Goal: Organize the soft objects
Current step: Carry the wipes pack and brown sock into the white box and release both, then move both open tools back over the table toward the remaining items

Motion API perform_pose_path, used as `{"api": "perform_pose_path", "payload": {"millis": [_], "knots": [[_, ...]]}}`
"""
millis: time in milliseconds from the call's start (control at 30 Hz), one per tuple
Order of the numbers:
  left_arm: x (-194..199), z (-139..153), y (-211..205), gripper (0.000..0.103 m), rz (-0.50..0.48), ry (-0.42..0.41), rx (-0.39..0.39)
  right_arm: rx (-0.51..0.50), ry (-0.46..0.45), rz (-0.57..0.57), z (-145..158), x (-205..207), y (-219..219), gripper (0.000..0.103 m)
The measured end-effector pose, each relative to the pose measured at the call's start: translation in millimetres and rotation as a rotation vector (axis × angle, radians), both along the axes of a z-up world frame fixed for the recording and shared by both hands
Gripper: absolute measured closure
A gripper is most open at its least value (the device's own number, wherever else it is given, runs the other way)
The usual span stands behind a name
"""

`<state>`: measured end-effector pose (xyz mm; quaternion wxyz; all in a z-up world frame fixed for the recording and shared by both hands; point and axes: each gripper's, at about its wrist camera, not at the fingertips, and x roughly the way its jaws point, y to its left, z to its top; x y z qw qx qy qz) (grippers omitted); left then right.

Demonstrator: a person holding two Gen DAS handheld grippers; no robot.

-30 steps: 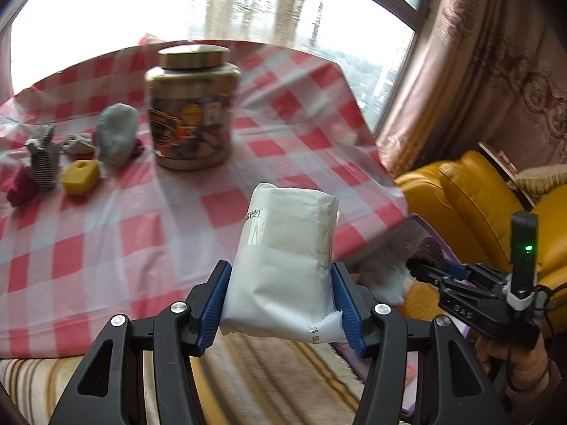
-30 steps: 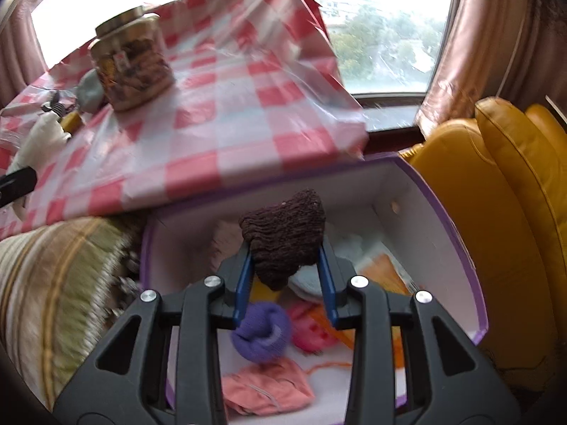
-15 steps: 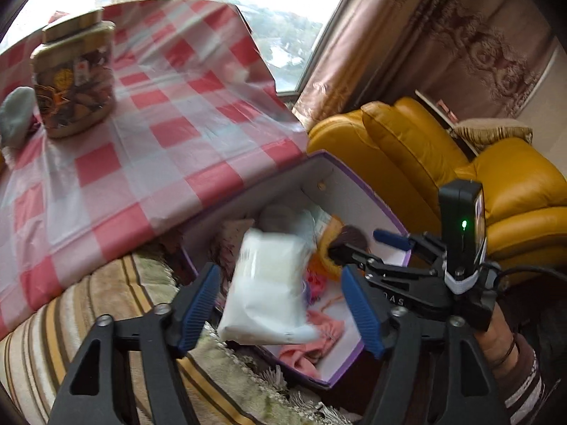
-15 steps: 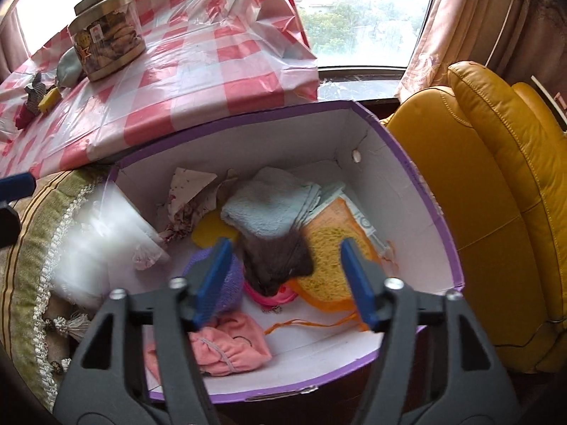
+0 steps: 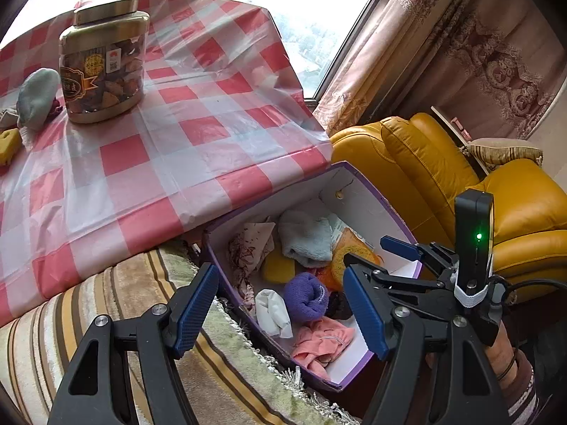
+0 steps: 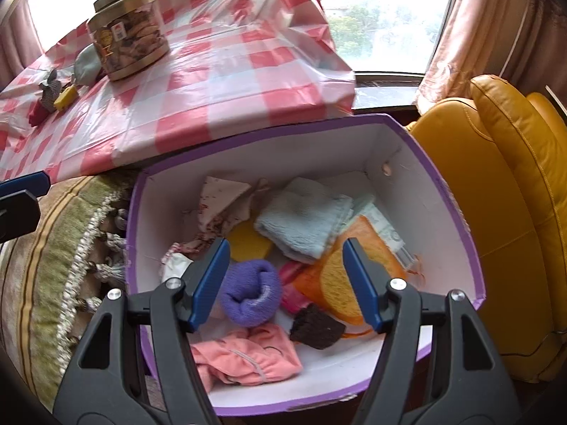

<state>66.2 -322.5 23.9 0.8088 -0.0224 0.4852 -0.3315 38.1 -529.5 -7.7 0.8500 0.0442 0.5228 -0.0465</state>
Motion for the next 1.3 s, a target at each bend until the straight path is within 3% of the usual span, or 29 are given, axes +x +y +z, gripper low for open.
{"api": "perform_pose_path", "payload": {"millis": [133, 467, 633, 967, 1300], "knots": [[6.8, 4.8, 16.6, 0.029, 0.057, -0.026, 0.001, 0.023, -0.022, 0.024, 8.0, 10.0, 21.7, 0.034], [39.2, 7.1, 71.3, 0.029, 0.213, -0.012, -0.016, 0.083, -0.08, 0.21, 23.4, 16.9, 109.0, 0.027], [50.7, 12.5, 104.5, 0.029, 0.309, -0.051, 0.006, 0.086, -0.053, 0.227, 17.4, 24.3, 121.4, 0.027], [71.0, 2.8, 176.0, 0.029, 0.482, -0.035, 0.016, 0.009, -0.08, 0.313, 21.7, 46.9, 155.0, 0.026], [82.8, -0.9, 263.8, 0.029, 0.655, -0.032, 0.025, 0.021, -0.131, 0.39, 46.1, 90.2, 198.3, 0.02]]}}
